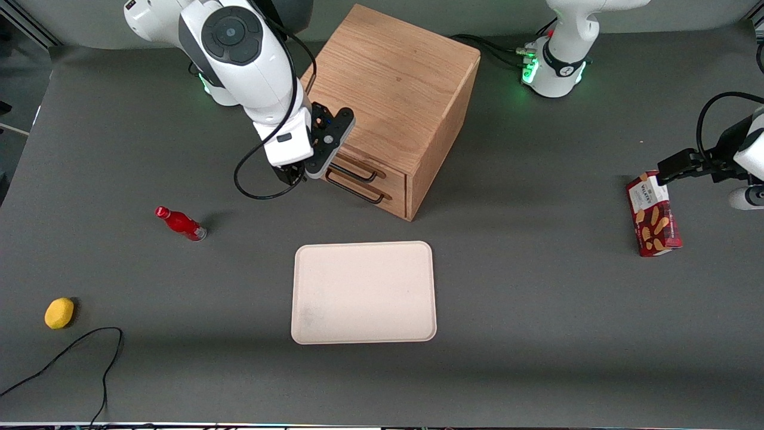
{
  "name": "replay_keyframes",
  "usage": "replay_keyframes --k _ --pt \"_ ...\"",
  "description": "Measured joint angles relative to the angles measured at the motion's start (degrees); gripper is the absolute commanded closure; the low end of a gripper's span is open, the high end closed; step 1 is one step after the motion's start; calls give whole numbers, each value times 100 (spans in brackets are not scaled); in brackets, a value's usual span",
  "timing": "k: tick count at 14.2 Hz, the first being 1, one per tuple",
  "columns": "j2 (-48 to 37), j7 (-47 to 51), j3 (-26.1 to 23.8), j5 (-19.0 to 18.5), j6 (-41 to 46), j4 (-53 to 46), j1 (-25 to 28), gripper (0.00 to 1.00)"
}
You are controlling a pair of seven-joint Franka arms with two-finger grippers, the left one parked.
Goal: Open upper drawer
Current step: 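Lower the right gripper and hook it around the upper drawer handle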
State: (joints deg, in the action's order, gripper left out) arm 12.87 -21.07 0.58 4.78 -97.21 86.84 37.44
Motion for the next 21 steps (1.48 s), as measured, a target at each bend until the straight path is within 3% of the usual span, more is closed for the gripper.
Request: replay_keyframes --k 7,21 --pt "46 -381 18 387 -14 -57 7 0" --pt "325 -662 92 367 -267 54 -2 0"
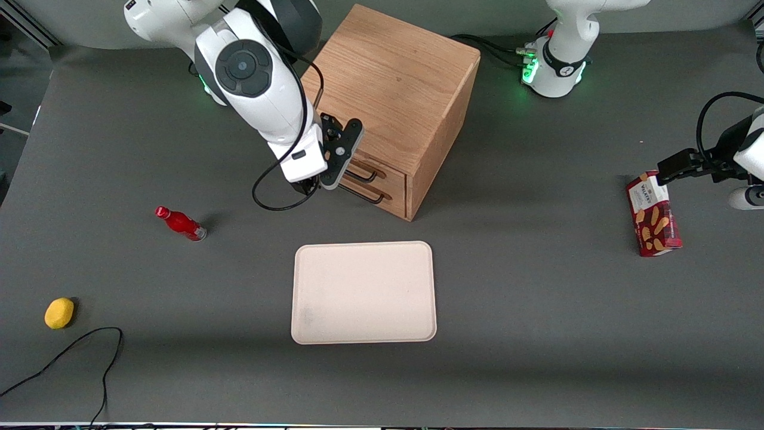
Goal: Open upper drawer
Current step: 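Lower the right gripper and hook it around the upper drawer handle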
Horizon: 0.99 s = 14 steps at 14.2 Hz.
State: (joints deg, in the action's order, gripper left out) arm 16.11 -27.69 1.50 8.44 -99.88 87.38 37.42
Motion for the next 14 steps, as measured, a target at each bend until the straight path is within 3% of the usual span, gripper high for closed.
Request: replay_keyframes --k 14 --pt "62 0 -12 -95 -833 756 17 0"
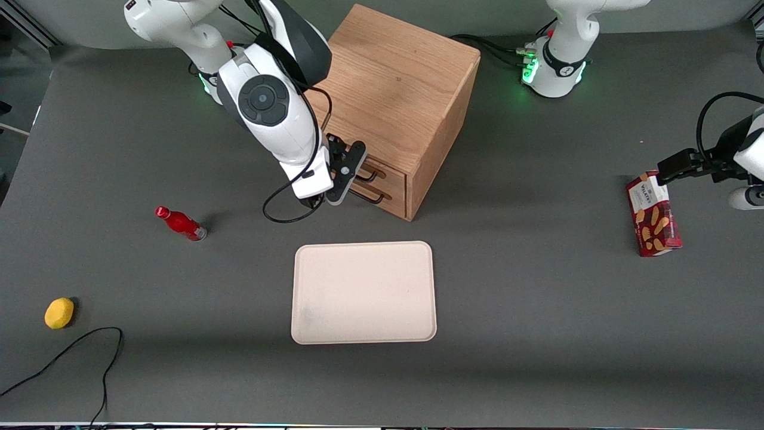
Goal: Open upper drawer
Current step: 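Lower the right gripper and hook it around the upper drawer handle, then pull the upper drawer handle outward with the right gripper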
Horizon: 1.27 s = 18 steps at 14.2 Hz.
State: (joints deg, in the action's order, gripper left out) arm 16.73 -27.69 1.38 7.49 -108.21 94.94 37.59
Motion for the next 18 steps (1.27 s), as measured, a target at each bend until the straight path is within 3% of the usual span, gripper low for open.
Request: replay_keyframes --k 18 --pt "24 0 -21 -1 -554 446 3 0"
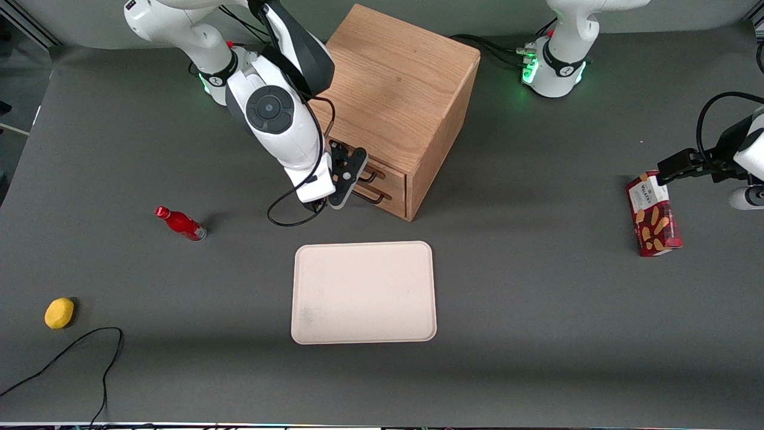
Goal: Open upper drawer
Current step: 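Pull the upper drawer handle outward with the right gripper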
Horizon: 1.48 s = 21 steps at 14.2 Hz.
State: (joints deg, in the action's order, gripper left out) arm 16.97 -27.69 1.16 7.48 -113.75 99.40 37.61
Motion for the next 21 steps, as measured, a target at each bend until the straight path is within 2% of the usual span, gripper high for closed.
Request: replay_keyframes --k 14,21 --pt "54 197 65 -5 -90 13 -27 0" --pt "78 197 139 -5 -96 -142 -212 0"
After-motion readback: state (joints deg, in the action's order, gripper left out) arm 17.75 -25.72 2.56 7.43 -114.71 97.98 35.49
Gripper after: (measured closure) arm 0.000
